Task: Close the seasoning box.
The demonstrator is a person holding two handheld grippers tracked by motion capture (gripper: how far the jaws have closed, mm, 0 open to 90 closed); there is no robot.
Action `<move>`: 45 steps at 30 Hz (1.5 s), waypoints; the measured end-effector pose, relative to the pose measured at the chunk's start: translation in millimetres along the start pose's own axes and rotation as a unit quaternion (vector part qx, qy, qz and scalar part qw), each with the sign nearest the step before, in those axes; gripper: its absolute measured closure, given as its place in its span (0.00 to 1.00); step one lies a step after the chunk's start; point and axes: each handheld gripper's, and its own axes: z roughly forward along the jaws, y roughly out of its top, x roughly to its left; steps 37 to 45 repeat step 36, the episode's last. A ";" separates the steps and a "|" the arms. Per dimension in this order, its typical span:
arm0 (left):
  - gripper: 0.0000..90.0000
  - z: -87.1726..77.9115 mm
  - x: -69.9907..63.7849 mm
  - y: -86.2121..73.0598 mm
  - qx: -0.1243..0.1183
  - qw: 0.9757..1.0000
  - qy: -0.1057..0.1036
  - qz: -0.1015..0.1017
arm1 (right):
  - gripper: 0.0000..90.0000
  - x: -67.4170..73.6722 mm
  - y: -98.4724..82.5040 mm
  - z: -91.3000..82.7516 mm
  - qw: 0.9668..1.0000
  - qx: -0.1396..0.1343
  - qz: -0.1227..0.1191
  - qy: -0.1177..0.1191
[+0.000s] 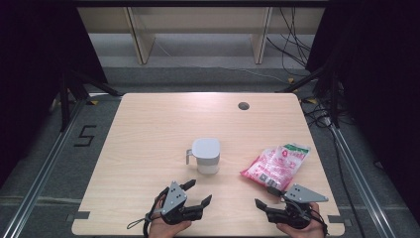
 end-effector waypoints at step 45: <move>0.28 -8.2 13.6 -14.9 0.026 0.999 0.027 -0.003 | 0.34 15.9 -17.3 -6.8 0.998 0.049 -0.040 0.004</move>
